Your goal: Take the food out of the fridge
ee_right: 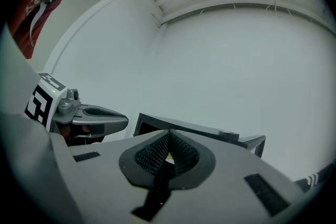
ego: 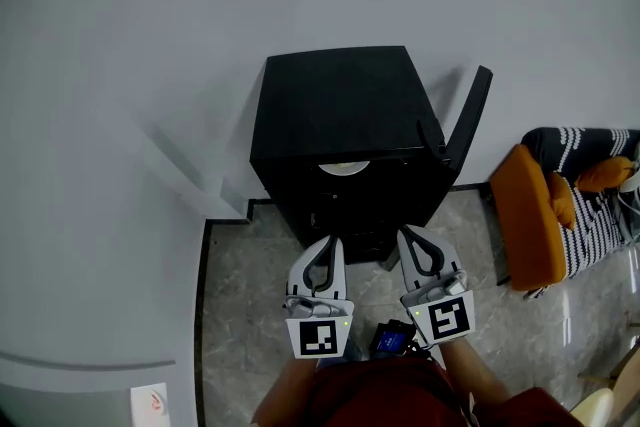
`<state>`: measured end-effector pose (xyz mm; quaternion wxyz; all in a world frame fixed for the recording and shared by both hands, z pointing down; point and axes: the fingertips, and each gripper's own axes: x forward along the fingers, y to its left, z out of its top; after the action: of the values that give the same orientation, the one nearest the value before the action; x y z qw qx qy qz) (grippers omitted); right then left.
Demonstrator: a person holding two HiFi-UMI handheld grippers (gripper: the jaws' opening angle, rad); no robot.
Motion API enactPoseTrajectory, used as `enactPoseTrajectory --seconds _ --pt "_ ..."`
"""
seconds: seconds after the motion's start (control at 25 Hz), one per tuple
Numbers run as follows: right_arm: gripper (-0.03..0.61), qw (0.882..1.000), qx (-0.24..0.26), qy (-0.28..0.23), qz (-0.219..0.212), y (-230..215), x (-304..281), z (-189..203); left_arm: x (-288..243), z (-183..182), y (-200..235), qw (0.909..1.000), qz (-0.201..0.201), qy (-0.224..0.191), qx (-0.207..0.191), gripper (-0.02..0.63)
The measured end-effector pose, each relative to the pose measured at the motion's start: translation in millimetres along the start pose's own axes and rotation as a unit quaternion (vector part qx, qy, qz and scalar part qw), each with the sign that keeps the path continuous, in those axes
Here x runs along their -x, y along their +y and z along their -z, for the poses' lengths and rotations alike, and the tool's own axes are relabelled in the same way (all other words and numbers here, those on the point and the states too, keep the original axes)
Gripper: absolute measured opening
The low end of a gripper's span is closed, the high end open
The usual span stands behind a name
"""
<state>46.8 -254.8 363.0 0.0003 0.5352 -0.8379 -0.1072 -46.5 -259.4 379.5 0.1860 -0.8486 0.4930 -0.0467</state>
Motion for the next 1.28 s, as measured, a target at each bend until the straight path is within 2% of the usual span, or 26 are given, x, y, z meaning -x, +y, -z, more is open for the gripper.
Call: enactPoseTrajectory --seconds 0.48,0.68,0.8,0.92,1.08,1.2,1.28 --pt "0.021 1.000 -0.011 0.007 -0.015 -17.3 -8.3 17.9 -21.9 4.6 -5.5 0.9998 -0.011 0.012 -0.006 0.015" --pt "0.021 0.998 -0.017 0.042 -0.040 -11.4 -21.0 43.2 -24.7 4.4 -0.9 0.9997 -0.013 0.020 -0.009 0.015" --pt "0.023 0.994 -0.046 0.077 -0.055 -2.7 -30.1 62.5 -24.4 2.5 0.5 0.9996 -0.016 0.023 -0.007 0.014" --pt "0.023 0.992 -0.070 0.084 -0.065 6.0 -42.1 73.6 -21.7 2.4 2.9 0.9995 -0.020 0.024 -0.002 0.014" --pt "0.023 0.984 -0.130 0.104 -0.061 8.2 -59.1 95.0 -15.7 4.2 8.0 0.9992 -0.027 0.028 0.002 0.014" --pt "0.025 0.973 -0.196 0.111 -0.052 4.7 -76.6 111.2 -12.2 6.0 12.1 0.9990 -0.031 0.032 0.002 0.014" --pt "0.025 0.961 -0.251 0.109 -0.045 1.9 -86.5 118.3 -9.1 7.7 15.1 0.9988 -0.035 0.034 0.005 0.015"
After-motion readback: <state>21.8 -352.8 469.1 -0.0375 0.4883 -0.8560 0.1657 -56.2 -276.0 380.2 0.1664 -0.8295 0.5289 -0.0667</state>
